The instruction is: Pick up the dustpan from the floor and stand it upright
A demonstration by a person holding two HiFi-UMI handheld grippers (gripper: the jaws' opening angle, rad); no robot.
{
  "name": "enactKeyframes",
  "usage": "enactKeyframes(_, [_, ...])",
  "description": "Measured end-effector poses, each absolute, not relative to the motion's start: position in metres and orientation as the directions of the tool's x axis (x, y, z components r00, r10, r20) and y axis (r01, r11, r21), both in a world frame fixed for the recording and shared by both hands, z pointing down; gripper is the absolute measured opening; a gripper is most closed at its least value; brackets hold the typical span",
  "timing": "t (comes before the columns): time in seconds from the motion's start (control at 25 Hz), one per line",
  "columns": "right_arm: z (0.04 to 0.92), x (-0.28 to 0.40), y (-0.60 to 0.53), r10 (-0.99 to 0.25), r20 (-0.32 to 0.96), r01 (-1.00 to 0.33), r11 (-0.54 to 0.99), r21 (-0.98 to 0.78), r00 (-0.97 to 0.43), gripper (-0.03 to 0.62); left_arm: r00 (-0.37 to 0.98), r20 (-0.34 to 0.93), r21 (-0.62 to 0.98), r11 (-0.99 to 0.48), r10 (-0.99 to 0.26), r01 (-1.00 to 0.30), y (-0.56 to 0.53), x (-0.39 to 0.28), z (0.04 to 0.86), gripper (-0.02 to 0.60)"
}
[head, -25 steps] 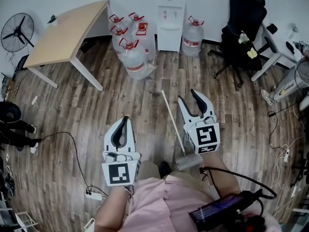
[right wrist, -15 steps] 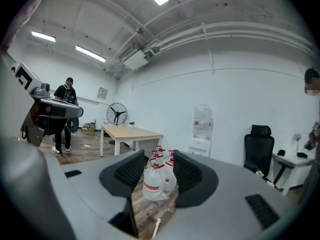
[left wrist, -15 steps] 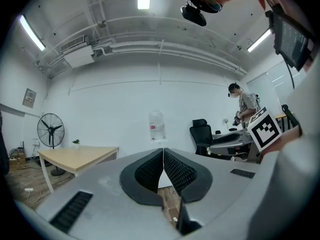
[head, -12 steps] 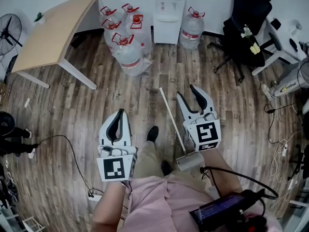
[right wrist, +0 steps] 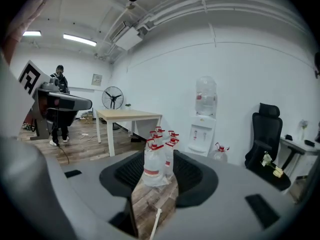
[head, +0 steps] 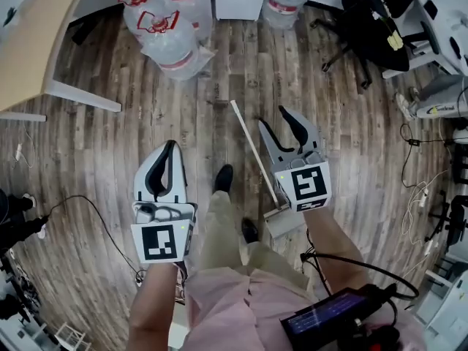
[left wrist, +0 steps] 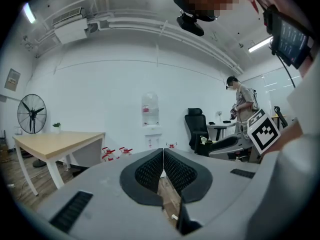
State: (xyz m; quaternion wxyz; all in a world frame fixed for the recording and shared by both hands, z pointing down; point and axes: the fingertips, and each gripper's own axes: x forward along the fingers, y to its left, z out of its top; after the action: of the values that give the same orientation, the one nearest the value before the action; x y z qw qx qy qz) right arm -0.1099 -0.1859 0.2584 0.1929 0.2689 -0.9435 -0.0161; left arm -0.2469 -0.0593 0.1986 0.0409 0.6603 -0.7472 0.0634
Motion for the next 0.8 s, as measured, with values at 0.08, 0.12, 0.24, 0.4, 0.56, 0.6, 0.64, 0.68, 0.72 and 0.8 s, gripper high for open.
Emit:
enactKeyframes(0.08, [0.287,-0.117,-0.196,-0.502,0.392,-0.495,0.86,0.128,-0.771,0.181,-0.111,0.182,-0.004,0.112,-0.977,-0.994,-0.073,-0.253,0.223,0.014])
enactKeyframes(0.12, [0.302,-0.12,-0.201,-0.496,0.409,-0.491,0.862,0.125,-0.766,0.181,-0.103,0.196,0.013,0.108,-0.975,-0.994,-0.079,-0.256,0.235,0.014])
enactKeyframes(0.24, [0.345,-0.128,-0.215,-0.48,0.453,-0.485,0.867,0.115,-0.751,0.181,-0.067,0.2,0.012,0.071,-0.977,-0.997,-0.098,-0.266,0.267,0.014])
enactKeyframes(0.4, [0.405,-0.134,-0.226,-0.454,0.508,-0.475,0.874,0.097,-0.732,0.181,-0.04,0.24,0.044,0.052,-0.97,-0.998,-0.117,-0.275,0.318,0.012])
enactKeyframes(0.56, [0.465,-0.14,-0.229,-0.414,0.565,-0.45,0.889,0.084,-0.714,0.181,-0.021,0.273,0.087,0.046,-0.962,-0.995,-0.131,-0.277,0.369,0.012])
enactKeyframes(0.6, [0.479,-0.145,-0.232,-0.41,0.57,-0.445,0.891,0.085,-0.712,0.181,-0.014,0.268,0.084,0.038,-0.963,-0.996,-0.135,-0.279,0.381,0.013])
enactKeyframes(0.64, [0.493,-0.15,-0.234,-0.407,0.574,-0.443,0.892,0.084,-0.711,0.18,-0.007,0.258,0.075,0.028,-0.966,-0.997,-0.139,-0.281,0.392,0.014])
enactKeyframes(0.68, [0.507,-0.154,-0.236,-0.405,0.579,-0.444,0.892,0.083,-0.708,0.18,-0.001,0.25,0.067,0.018,-0.968,-0.998,-0.141,-0.283,0.403,0.012])
enactKeyframes(0.72, [0.521,-0.156,-0.236,-0.402,0.586,-0.445,0.892,0.079,-0.703,0.179,0.005,0.255,0.069,0.013,-0.967,-0.998,-0.142,-0.284,0.415,0.012])
enactKeyframes(0.8, [0.548,-0.158,-0.236,-0.395,0.606,-0.45,0.891,0.068,-0.69,0.179,0.015,0.285,0.087,0.01,-0.959,-0.996,-0.143,-0.284,0.439,0.012])
